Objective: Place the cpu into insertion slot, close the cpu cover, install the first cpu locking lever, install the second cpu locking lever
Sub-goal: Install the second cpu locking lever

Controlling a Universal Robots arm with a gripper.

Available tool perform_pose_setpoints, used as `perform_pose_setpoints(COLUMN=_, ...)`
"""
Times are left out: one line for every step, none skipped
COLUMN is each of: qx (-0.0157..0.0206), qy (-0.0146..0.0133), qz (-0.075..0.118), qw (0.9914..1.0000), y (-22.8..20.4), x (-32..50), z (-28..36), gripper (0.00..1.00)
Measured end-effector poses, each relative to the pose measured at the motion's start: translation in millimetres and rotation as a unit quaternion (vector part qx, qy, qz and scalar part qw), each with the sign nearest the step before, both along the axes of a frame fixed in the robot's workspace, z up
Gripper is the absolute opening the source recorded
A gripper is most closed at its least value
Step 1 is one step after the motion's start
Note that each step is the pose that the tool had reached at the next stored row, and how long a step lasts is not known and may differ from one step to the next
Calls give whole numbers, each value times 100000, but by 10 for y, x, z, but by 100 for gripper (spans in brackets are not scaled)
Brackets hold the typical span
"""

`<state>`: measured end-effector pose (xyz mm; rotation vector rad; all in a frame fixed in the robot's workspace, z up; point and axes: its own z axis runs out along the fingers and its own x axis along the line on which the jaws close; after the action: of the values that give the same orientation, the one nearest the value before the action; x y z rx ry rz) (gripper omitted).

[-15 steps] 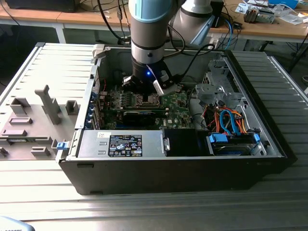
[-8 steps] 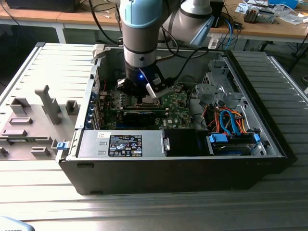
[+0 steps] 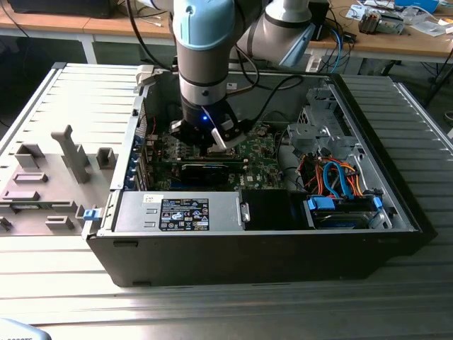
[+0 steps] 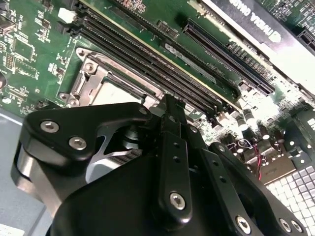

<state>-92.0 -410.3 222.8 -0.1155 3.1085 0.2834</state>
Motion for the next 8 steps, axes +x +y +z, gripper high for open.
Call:
perform_pose_setpoints(qx=7, qy=-4, qz=1, qw=100000, y=0, x=-5, z=-6, gripper=11)
perform_pose_setpoints(qx=6, qy=-3, qz=2, qw=100000, y=0, x=-8, z=-10, gripper=11)
perform_pose_setpoints(qx=1, qy=0, qz=1, qw=100000, y=0, x=-14, z=-14, gripper=11)
perform_pose_setpoints(qx=1, qy=1, qz=8, qw=100000, y=0, x=-16, z=-18, gripper=11)
perform_pose_setpoints(qx=1, qy=1, qz=9, qw=100000, y=0, x=-17, z=-19, gripper=11)
perform_pose_setpoints(qx=5, qy=-1, qz=2, qw=100000, y=0, x=-19, z=-22, gripper=11)
perform_pose_setpoints(qx=7, qy=-3, qz=0, qw=100000, y=0, x=-20, z=-25, gripper=11)
perform_pose_setpoints(qx=6, qy=-1, qz=-4, qw=100000, y=0, x=-22, z=-27, gripper=11)
